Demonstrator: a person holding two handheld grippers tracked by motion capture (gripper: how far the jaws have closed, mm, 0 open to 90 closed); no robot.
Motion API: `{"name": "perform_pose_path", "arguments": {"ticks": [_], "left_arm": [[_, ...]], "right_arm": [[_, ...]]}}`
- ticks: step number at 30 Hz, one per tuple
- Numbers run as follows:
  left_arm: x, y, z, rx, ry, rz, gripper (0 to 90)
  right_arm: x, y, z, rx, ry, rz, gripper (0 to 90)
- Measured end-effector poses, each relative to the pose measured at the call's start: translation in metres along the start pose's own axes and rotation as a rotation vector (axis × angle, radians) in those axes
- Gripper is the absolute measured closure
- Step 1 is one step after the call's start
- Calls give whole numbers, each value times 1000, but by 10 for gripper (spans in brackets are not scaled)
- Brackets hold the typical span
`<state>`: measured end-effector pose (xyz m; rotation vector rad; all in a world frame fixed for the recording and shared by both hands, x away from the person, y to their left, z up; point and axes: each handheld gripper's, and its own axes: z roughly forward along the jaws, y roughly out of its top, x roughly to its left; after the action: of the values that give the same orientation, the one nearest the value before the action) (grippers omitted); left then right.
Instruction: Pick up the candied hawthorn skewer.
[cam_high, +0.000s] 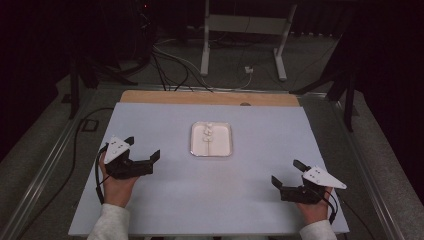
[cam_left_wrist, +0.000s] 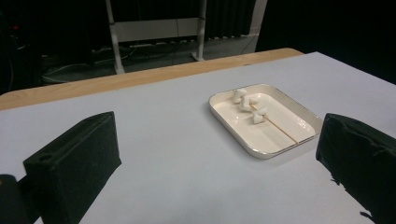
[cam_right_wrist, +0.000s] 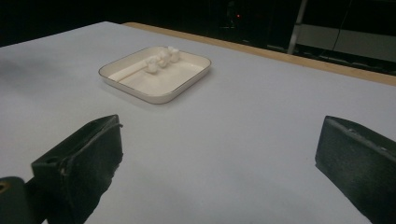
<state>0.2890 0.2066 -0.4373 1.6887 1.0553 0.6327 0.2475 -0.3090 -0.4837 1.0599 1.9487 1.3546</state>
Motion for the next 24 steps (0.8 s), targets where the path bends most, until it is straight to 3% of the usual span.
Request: {"name": "perform_pose_path", "arguments": {"ticks": [10, 20, 24], "left_arm": [[-8, 12, 23, 29, -38, 9, 5], [-14, 17, 43, 38, -53, 0, 5], [-18, 17, 55, 62, -57, 14, 5]], "right_arm": [[0, 0, 0, 4, 1, 4, 11], [1, 0, 1, 6, -1, 1, 11], [1, 0, 0, 6, -2, 4, 11]]}}
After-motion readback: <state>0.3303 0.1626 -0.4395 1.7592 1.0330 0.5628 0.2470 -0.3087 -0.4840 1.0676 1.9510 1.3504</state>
